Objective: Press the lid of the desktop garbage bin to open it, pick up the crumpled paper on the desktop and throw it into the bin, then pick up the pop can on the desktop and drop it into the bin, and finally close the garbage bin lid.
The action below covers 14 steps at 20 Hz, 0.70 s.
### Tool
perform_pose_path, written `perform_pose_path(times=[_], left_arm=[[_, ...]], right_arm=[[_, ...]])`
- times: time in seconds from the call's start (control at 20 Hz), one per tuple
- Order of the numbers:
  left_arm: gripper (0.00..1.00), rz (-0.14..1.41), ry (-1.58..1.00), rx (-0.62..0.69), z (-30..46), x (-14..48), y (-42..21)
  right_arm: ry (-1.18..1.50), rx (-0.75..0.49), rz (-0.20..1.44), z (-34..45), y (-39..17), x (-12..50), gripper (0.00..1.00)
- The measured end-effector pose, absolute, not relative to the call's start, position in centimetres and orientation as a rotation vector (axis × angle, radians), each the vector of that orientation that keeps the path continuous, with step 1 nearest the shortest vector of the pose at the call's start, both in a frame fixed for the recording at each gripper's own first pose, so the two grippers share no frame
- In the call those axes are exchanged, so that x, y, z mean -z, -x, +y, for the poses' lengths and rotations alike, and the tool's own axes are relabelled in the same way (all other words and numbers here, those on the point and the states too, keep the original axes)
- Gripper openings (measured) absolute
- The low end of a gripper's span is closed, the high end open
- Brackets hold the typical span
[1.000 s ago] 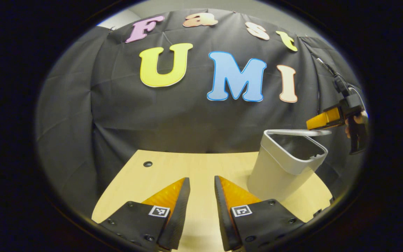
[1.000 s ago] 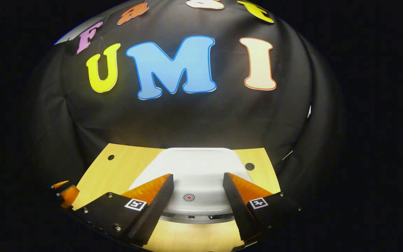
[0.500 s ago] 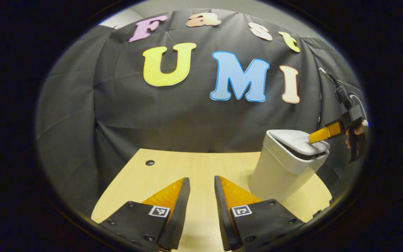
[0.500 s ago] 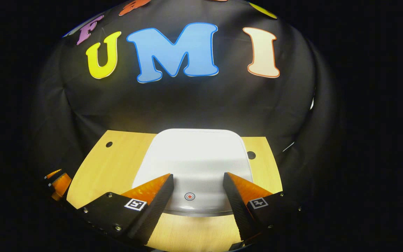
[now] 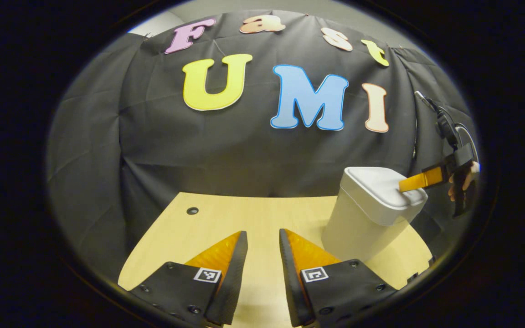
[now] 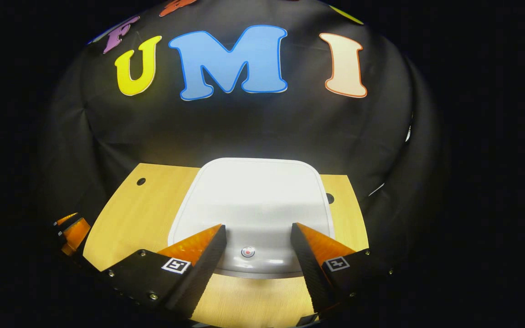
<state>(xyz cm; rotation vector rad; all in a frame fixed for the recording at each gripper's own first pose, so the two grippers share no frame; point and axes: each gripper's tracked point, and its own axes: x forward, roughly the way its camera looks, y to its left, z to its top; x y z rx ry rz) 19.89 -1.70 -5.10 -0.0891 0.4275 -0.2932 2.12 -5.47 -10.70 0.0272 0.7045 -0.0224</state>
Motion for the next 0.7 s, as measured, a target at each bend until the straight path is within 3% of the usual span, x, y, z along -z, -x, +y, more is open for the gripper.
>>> perform_pose_path(times=[0.6, 0.7], left_arm=[[0.48, 0.428, 0.084, 0.300, -1.92, 5.21, -20.20], [0.52, 0.429, 0.081, 0.301, -1.90, 5.28, -20.30]], right_arm=[[-0.035, 0.020, 0.665, -5.49, -1.97, 10.49, 0.92], [-0.040, 0.024, 0.665, -5.48, -2.02, 10.48, 0.91]])
